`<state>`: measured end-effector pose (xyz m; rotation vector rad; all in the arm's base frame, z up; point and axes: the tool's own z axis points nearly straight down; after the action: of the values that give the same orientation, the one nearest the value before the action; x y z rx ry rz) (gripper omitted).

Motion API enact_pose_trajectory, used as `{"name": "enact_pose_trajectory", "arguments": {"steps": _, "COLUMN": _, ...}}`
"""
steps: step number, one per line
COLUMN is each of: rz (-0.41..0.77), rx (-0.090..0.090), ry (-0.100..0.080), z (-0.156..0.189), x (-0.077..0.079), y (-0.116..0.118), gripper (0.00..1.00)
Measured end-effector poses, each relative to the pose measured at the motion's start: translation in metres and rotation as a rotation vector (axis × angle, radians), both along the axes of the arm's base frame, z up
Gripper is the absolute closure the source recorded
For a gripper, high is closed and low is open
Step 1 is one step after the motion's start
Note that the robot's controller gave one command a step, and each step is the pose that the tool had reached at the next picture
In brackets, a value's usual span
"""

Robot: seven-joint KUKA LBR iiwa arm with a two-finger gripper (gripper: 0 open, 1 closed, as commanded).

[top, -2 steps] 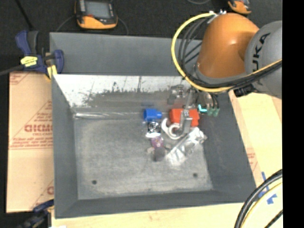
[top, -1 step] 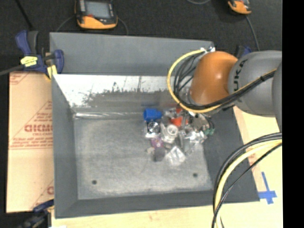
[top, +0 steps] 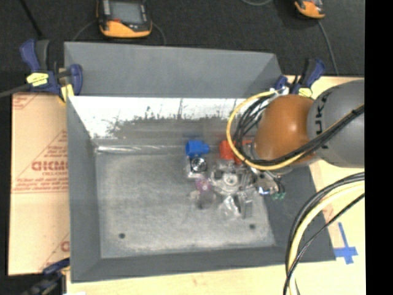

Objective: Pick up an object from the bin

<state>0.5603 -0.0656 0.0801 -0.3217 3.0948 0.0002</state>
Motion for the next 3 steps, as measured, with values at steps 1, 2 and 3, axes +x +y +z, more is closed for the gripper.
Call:
{"name": "enact_pose_trajectory", "arguments": {"steps": 1, "rz": 0.006, "rx": 0.009, "ry": 0.006, "z": 0.004, "x": 0.002, "y": 0.006, "gripper": 1.0}}
{"name": "enact_pose_trajectory", "arguments": {"steps": 2, "rz": -0.015, "rx": -0.005, "ry": 0.016, "z": 0.182, "x": 0.015, "y": -0.002, "gripper": 1.0}}
{"name": "enact_pose_trajectory", "arguments": {"steps": 3, "rz": -0.01, "rx": -0.002, "ry": 0.037, "z": 0.079, "x": -0.04, "y": -0.018, "gripper": 1.0}}
